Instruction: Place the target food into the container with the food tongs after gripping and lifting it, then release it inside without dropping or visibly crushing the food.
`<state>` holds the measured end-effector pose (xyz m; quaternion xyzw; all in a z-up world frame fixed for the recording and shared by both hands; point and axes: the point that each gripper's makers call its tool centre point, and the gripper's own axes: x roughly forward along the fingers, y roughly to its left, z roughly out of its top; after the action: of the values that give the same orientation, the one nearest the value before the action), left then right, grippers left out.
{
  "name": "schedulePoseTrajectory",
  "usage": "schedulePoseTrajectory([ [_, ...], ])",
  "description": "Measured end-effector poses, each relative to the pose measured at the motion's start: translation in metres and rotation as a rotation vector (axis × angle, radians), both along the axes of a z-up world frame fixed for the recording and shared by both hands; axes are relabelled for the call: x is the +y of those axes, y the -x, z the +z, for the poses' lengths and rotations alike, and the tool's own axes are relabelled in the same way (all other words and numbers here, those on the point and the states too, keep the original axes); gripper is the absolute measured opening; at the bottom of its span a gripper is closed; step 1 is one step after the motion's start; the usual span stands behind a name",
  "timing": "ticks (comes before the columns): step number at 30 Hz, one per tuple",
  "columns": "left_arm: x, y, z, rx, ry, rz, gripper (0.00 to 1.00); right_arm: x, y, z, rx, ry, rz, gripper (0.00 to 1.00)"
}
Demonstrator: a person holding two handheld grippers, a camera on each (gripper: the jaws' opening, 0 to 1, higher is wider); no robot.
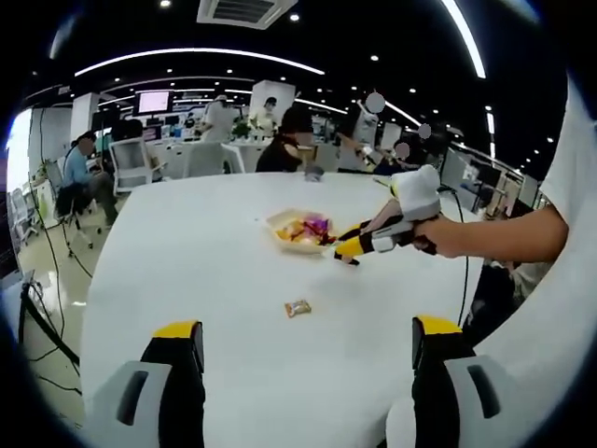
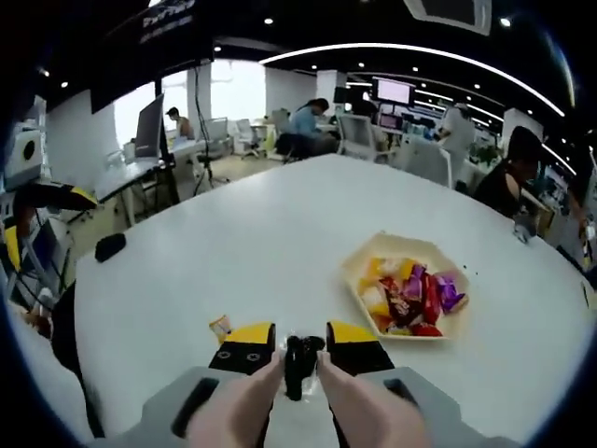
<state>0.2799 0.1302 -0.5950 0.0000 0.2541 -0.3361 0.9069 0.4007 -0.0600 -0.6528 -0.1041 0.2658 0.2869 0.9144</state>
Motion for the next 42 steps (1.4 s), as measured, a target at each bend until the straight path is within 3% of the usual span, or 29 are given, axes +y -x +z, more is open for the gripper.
schedulePoseTrajectory([
  [8, -0.040, -0.012, 0.000, -0.007, 0.026, -0.104, 0.93, -0.059, 0.014, 0.034, -0.052, 0.004, -0.109, 0.21],
  [11, -0.056, -0.016, 0.003, -0.018, 0.037, -0.147, 0.98, -0.083, 0.021, 0.046, -0.070, 0.003, -0.157, 0.21],
  [17, -0.083, -0.017, 0.005, -0.035, 0.032, -0.245, 1.00, -0.118, 0.035, 0.052, -0.080, 0.015, -0.229, 0.21],
  [28, -0.095, -0.023, 0.006, -0.045, 0.018, -0.281, 1.00, -0.151, 0.043, 0.060, -0.096, 0.003, -0.307, 0.21],
  [42, -0.088, -0.024, 0.001, -0.039, 0.005, -0.253, 1.00, -0.166, 0.026, 0.075, -0.126, 0.012, -0.319, 0.21],
])
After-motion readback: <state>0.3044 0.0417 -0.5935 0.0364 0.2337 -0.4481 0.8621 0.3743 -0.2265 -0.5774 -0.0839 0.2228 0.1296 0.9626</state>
